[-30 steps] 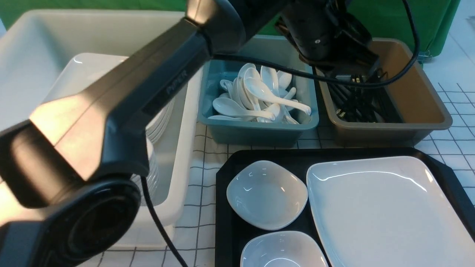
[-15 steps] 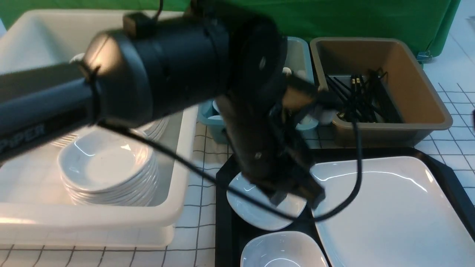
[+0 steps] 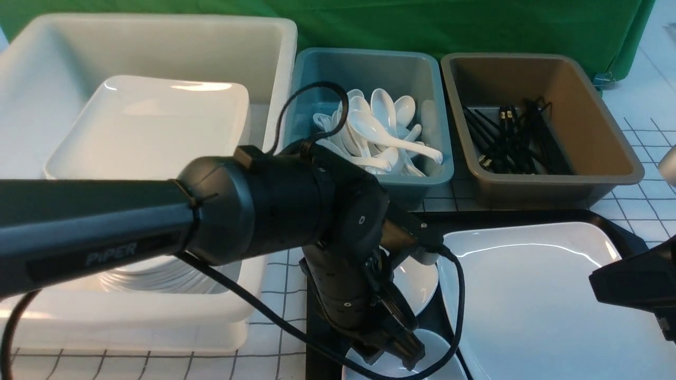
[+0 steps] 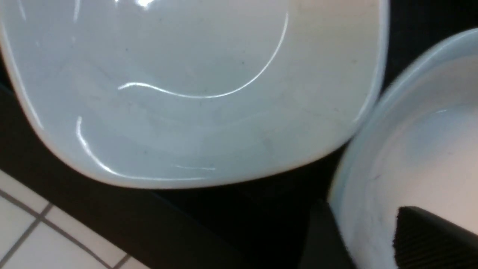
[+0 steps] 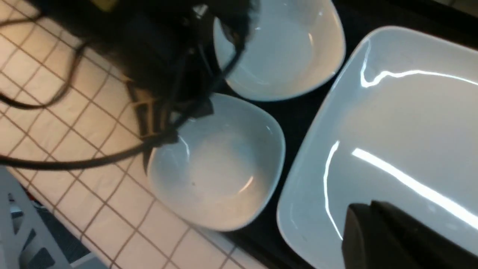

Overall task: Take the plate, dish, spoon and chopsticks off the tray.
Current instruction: Use the left arm to grab a small plate from the dinner plate

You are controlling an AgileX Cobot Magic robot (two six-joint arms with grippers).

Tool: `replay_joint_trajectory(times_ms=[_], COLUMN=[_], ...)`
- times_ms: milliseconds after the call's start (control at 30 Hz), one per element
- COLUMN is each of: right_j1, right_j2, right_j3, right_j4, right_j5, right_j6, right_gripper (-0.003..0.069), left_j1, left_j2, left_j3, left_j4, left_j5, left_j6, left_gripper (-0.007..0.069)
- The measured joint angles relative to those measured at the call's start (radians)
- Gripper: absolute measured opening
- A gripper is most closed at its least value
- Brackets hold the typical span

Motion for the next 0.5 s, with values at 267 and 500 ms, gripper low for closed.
replay_joint_trajectory(times_ms=[267,500], right_j1=[0.0,0.0], right_j2=[0.0,0.0], right_j3=[0.0,0.0], right_j4=[0.043,0.044], right_j5=[0.0,0.0], right_j6=[-0.047,-0.048], right_gripper=[0.0001,0.0001], left_j1=[0.001,0.001], left_j2=[0.05,0.086], left_j3=[0.0,0.0], left_j4=[0.014,0.004], left_j5=[-0.013,-0.029], left_j6=[0.0,0.0], left_gripper=[0.0496,0.0457])
